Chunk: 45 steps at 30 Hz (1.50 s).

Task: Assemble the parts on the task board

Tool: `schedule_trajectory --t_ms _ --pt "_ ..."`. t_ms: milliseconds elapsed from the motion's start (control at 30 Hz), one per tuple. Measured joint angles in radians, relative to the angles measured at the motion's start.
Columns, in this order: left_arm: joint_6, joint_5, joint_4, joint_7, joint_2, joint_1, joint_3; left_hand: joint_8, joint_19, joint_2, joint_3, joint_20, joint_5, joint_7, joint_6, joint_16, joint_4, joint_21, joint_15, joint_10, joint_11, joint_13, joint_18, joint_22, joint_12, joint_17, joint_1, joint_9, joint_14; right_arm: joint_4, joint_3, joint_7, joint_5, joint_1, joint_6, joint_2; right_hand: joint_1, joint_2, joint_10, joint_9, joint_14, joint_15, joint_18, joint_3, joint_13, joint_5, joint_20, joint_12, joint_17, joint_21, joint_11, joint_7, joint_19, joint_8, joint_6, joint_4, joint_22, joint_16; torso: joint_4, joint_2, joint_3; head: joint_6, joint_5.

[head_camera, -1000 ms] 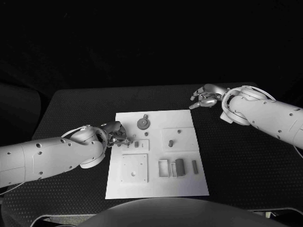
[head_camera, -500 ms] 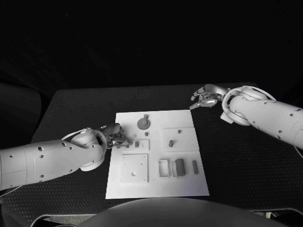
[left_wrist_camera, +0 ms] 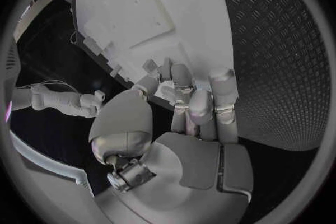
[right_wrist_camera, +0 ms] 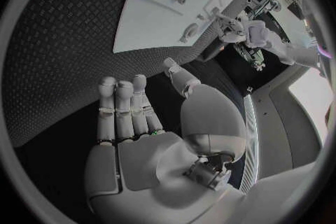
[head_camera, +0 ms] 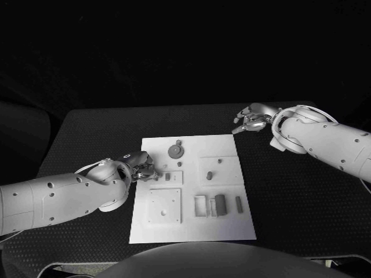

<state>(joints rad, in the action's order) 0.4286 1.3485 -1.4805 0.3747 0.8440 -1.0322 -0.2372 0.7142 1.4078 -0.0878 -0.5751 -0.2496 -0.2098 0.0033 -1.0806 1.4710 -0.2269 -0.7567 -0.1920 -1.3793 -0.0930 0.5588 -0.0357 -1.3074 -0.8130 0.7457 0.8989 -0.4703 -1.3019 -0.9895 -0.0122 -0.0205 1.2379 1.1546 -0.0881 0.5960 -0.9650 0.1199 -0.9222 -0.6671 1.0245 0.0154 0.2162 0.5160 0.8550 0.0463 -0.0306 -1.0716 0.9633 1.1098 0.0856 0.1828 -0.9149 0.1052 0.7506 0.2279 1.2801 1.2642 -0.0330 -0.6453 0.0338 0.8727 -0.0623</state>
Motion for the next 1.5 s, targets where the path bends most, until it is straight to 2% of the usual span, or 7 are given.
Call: schedule_trajectory --t_ms 500,800,1233,1500 --pt "0.001 0.005 0.002 -0.001 -0.003 0.000 0.001 0.000 0.002 0.001 0.000 -0.002 -0.004 0.000 0.000 0.000 0.000 0.000 0.000 -0.001 0.000 0.000 0.000 0.000 0.000 0.001 -0.001 -0.002 0.000 0.001 0.000 0.001 0.000 -0.001 0.000 0.000 0.000 0.000 0.000 0.000 0.002 0.002 0.000 0.000 -0.001 0.000 0.000 0.000 0.000 0.000 0.000 0.000 0.000 0.000 0.000 0.000 0.000 0.000 -0.0009 0.000 0.0005 0.000 0.004" --pt "-0.004 0.005 0.015 -0.001 -0.012 -0.001 0.002 0.007 0.002 -0.001 -0.016 -0.002 -0.004 0.000 0.000 0.000 0.016 0.000 0.000 -0.002 0.001 0.002 0.000 0.000 -0.004 0.001 0.001 0.001 0.000 0.001 0.000 0.001 0.000 -0.001 0.001 0.001 0.000 0.000 0.000 0.000 0.002 0.002 0.000 0.000 -0.001 0.000 0.000 0.000 0.000 0.000 0.000 -0.002 0.000 0.000 -0.002 0.000 0.000 0.000 -0.0006 0.000 0.0002 0.000 0.006" --pt "-0.008 0.005 0.019 0.001 -0.015 -0.001 0.003 0.013 0.002 -0.018 -0.016 -0.002 0.006 0.000 0.000 0.000 0.032 0.000 0.000 -0.002 0.001 0.003 0.000 -0.001 -0.004 0.000 0.014 0.005 0.000 0.001 0.000 0.001 0.000 -0.002 0.001 0.002 0.000 0.000 0.000 0.000 0.002 0.002 0.000 0.000 -0.002 0.000 -0.001 0.000 0.000 0.000 0.000 -0.002 0.000 0.000 -0.002 0.000 0.000 0.000 -0.0002 0.000 -0.0002 0.000 0.008" --pt "-0.012 0.005 0.020 0.002 -0.016 -0.001 0.003 0.015 0.002 -0.048 -0.007 -0.002 0.006 0.000 0.000 0.000 0.052 0.000 0.000 -0.002 0.002 0.004 0.000 -0.001 -0.004 0.000 -0.006 0.008 0.000 0.000 0.000 0.001 0.000 -0.002 0.001 0.003 0.000 0.000 0.000 0.000 0.002 0.002 0.000 0.000 -0.002 0.000 -0.001 -0.004 -0.001 0.000 0.000 0.000 0.000 0.000 0.000 0.000 0.000 0.000 -0.0003 0.000 0.0001 0.000 0.009"
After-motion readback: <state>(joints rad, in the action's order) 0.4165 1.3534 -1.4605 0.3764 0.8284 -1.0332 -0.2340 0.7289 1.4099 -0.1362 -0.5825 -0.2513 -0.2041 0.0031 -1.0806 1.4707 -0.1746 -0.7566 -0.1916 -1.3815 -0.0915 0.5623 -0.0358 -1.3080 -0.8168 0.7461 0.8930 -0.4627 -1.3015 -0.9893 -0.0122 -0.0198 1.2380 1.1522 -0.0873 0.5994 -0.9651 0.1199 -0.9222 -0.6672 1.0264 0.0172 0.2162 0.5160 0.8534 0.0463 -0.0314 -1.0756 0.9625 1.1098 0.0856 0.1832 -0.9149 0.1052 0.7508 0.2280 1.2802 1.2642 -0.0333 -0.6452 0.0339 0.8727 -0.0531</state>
